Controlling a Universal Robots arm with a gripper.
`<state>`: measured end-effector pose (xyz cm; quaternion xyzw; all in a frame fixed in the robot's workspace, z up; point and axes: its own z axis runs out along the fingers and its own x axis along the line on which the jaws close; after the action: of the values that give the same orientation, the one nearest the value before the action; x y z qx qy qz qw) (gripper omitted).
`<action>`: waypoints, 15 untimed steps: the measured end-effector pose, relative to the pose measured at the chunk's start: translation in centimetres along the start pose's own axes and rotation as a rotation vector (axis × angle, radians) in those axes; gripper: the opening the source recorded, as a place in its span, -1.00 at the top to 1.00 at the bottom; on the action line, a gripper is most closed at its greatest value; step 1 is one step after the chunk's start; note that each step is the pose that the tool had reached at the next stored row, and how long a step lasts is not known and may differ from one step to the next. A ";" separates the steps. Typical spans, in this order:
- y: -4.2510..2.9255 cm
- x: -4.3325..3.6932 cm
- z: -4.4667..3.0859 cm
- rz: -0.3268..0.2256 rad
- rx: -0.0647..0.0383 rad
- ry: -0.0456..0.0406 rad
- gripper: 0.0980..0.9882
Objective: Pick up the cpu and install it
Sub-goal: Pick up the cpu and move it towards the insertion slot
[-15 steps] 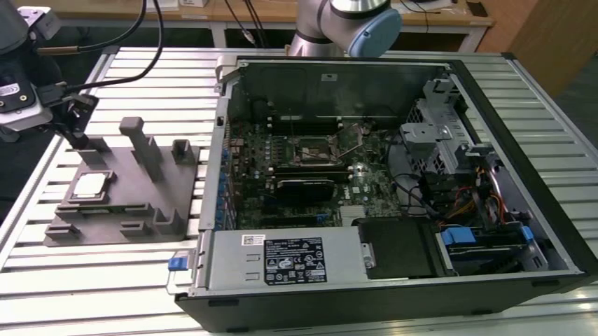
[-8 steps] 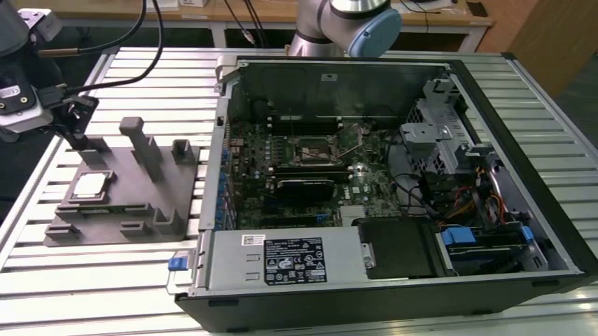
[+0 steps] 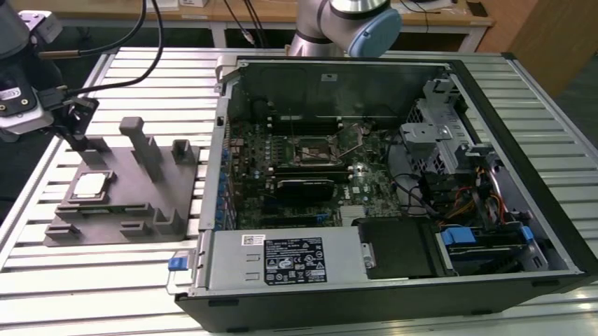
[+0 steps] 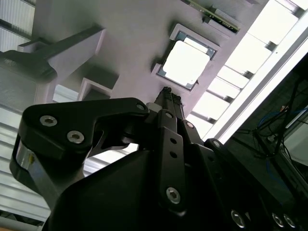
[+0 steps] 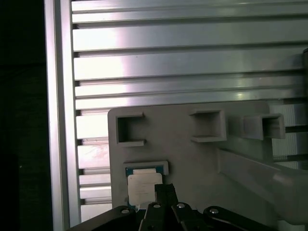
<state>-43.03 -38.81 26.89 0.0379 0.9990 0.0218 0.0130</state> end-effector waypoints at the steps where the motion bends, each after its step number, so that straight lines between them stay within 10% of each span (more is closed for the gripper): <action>1: 0.00 0.01 0.04 0.000 0.000 -0.0001 0.98; 15: -0.50 0.08 0.67 0.000 0.000 0.0000 0.98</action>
<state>-43.13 -39.27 26.20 0.0379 0.9990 0.0218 0.0130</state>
